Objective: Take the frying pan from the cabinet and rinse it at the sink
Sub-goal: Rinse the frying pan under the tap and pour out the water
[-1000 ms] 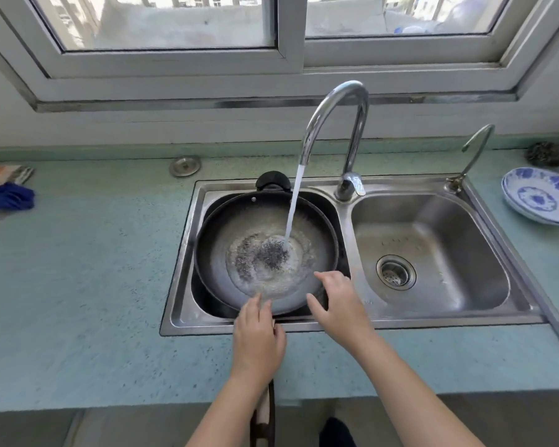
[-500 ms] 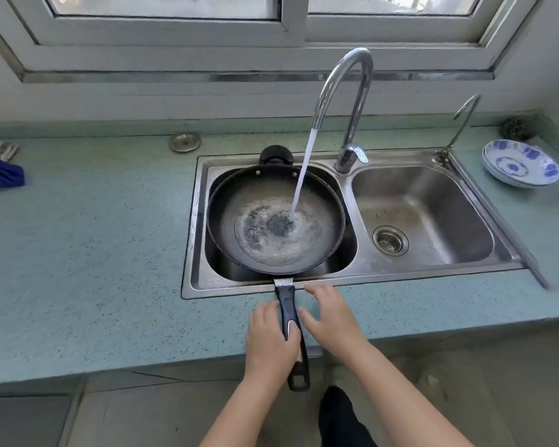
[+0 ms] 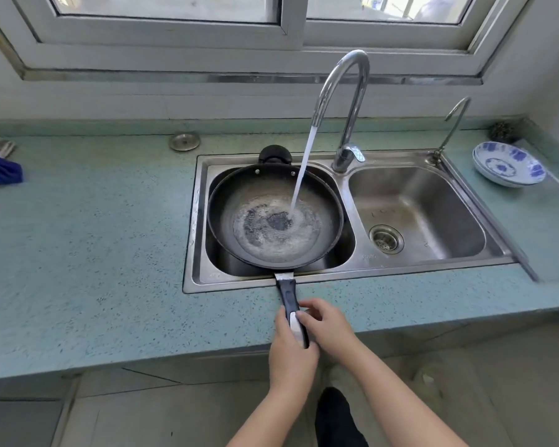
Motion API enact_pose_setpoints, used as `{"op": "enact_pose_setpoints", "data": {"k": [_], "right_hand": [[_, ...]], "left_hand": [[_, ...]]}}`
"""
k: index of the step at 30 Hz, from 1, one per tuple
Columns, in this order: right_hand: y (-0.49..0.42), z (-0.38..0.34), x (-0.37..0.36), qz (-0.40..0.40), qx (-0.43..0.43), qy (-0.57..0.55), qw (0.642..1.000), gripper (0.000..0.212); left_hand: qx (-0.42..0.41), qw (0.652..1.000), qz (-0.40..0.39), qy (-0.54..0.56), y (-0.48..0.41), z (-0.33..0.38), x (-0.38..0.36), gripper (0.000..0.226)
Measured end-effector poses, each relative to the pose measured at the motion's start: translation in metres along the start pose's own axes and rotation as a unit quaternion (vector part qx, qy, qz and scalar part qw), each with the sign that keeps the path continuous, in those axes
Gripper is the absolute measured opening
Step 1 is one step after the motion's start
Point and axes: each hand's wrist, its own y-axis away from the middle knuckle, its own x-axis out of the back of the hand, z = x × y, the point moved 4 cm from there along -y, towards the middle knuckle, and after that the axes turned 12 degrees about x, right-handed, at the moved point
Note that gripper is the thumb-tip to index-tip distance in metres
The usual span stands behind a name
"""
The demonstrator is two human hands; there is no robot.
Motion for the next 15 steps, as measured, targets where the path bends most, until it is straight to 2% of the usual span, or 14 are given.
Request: {"op": "enact_pose_setpoints", "data": {"k": [5, 11, 15], "right_hand": [[-0.005, 0.0, -0.005, 0.007, -0.027, -0.041, 0.999, 0.034], [-0.007, -0.001, -0.011, 0.016, -0.028, -0.071, 0.997, 0.037], [-0.005, -0.005, -0.012, 0.004, -0.016, -0.071, 0.997, 0.039]], "left_hand": [[0.025, 0.995, -0.011, 0.093, -0.003, 0.0, 0.0, 0.066], [0.056, 0.966, -0.071, 0.242, -0.004, -0.005, 0.003, 0.066], [0.068, 0.954, -0.111, 0.271, -0.008, -0.012, 0.009, 0.065]]}}
